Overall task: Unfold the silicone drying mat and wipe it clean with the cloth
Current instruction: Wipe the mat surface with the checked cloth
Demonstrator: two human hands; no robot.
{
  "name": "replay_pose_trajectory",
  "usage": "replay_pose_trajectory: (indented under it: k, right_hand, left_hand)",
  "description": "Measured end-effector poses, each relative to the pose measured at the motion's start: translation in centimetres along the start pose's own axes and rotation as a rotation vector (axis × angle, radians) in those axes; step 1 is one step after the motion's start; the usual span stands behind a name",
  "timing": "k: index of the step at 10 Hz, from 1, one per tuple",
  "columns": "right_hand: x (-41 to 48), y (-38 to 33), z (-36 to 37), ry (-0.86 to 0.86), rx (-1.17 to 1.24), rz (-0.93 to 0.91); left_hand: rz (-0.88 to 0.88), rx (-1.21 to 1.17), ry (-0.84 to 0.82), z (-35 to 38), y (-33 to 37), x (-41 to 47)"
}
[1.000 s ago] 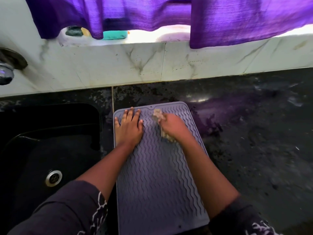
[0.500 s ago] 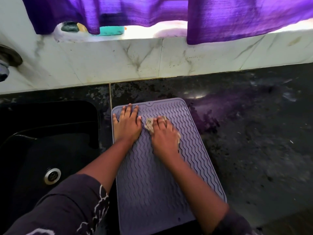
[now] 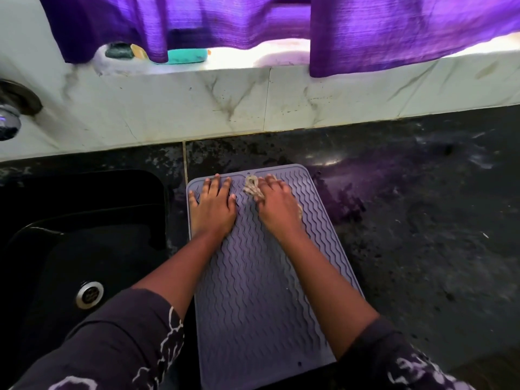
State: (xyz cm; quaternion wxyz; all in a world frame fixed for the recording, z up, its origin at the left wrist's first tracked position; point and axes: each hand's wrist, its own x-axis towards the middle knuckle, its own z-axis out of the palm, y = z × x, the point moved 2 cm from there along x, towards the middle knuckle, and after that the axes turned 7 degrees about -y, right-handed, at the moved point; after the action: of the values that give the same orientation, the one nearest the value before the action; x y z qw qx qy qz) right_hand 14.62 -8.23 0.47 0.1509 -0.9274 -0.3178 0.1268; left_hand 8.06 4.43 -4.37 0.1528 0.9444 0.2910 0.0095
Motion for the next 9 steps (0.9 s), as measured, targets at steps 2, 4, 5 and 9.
replay_pose_trajectory:
  k: [2, 4, 5, 9]
  right_hand:
    - [-1.4, -0.4, 1.5, -0.038, -0.218, 0.015]
    - [-4.5, 0.2, 0.5, -0.035, -0.053, -0.074]
    - [-0.4, -0.8, 0.2, -0.015, -0.083, -0.106]
    - [-4.9, 0.4, 0.0, -0.200, -0.019, -0.058]
  left_hand:
    - [-0.002, 0.002, -0.001, 0.0, 0.0, 0.0]
    - [0.003, 0.002, 0.000, 0.0, -0.1, 0.1]
    - [-0.002, 0.008, 0.003, 0.0, -0.1, 0.1]
    - [0.006, -0.001, 0.002, -0.1, 0.0, 0.1]
